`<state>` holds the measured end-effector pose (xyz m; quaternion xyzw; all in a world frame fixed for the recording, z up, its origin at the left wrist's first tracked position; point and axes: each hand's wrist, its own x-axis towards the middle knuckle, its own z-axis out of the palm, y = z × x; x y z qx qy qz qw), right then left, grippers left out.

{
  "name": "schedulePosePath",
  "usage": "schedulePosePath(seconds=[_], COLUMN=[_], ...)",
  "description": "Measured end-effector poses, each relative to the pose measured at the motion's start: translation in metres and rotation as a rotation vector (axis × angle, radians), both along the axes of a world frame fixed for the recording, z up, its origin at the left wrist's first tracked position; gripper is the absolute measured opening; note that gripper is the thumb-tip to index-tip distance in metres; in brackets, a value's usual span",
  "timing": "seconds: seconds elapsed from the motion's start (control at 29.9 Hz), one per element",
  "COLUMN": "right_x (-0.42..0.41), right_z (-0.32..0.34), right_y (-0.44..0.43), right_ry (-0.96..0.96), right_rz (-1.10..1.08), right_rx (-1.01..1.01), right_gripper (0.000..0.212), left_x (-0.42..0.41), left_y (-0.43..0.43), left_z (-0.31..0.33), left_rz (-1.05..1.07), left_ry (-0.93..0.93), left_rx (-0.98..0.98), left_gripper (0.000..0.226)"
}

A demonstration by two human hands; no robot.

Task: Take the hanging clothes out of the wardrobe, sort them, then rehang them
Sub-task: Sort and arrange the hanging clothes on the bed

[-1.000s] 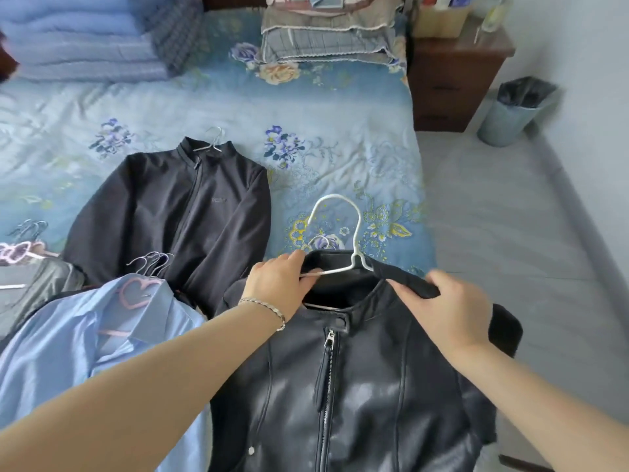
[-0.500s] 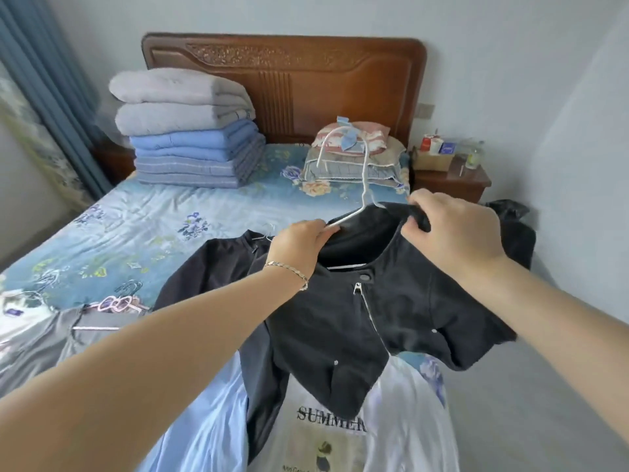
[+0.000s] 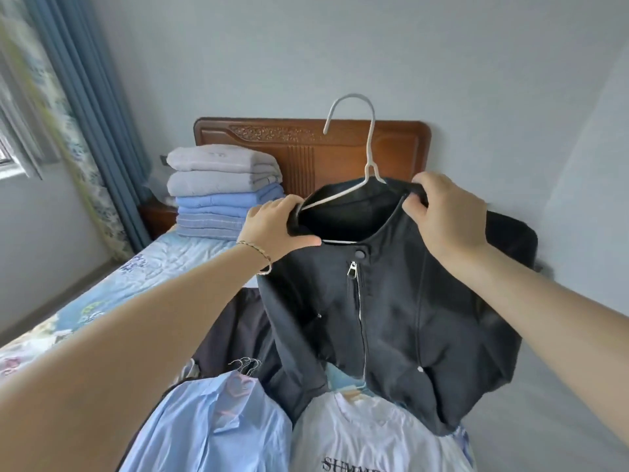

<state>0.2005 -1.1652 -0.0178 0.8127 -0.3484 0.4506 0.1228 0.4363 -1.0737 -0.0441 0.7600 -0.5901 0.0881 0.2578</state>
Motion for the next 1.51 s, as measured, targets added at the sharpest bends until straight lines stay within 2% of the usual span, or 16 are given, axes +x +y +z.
schedulePosePath(seconds=[0.1,0.2,0.27,0.44,0.57,0.67,0.7,0.77,0.84,1.0,1.1,1.24,1.31,1.37,1.44,1.51], right_x=[0.014,0.038,0.054,0.101,0.154,0.207,0.225,0.268,0.295,0.364,0.392,0.433,0.45,0.461,0.465,0.458], right_z=[-0.008,-0.015,-0.016,-0.035,-0.072,-0.114,-0.132,-0.18,-0.221,-0.324,-0.359,-0.39,-0.393,-0.394,-0.4,-0.418], right_y=[0.019,0.031,0.037,0.046,0.032,0.015,0.01,-0.006,-0.018,-0.063,-0.094,-0.156,-0.184,-0.21,-0.227,-0.234], right_ry=[0.031,0.072,0.077,0.091,0.179,0.239,0.288,0.354,0.372,0.256,0.153,-0.007,-0.074,-0.062,0.09,0.266], right_rz=[0.09,0.15,0.187,0.188,0.152,0.103,0.068,0.013,-0.04,-0.152,-0.143,-0.169,-0.191,-0.158,-0.118,-0.129], right_rx=[-0.077,-0.034,-0.042,-0.041,0.183,0.213,0.297,0.493,0.606,0.788,0.857,0.827,0.807,0.938,1.175,1.255], right_gripper=[0.017,0.025,0.019,0.01,0.018,0.017,0.017,0.019,0.021,0.025,0.023,0.024,0.027,0.045,0.08,0.091], left_x=[0.031,0.051,0.064,0.118,0.167,0.211,0.227,0.264,0.288,0.348,0.375,0.407,0.419,0.426,0.431,0.431], left_y=[0.032,0.057,0.068,0.075,0.063,0.044,0.035,0.013,-0.003,-0.056,-0.091,-0.156,-0.187,-0.214,-0.231,-0.231], left_z=[-0.016,-0.034,-0.038,-0.044,-0.065,-0.102,-0.12,-0.165,-0.206,-0.313,-0.349,-0.381,-0.386,-0.388,-0.402,-0.43], left_rz=[0.038,0.027,0.041,0.111,0.177,0.297,0.296,0.295,0.32,0.323,0.313,0.304,0.269,0.181,0.121,0.153], left_ry=[0.14,0.176,0.171,0.064,-0.036,-0.14,-0.129,-0.021,0.13,0.295,0.387,0.51,0.528,0.598,0.632,0.613], left_rx=[0.059,-0.057,-0.144,-0.161,-0.085,0.009,0.049,0.127,0.193,0.251,0.24,0.149,0.093,0.112,0.251,0.414], left_gripper=[0.048,0.037,0.032,0.033,0.034,0.031,0.03,0.03,0.029,0.027,0.021,0.016,0.02,0.043,0.073,0.079])
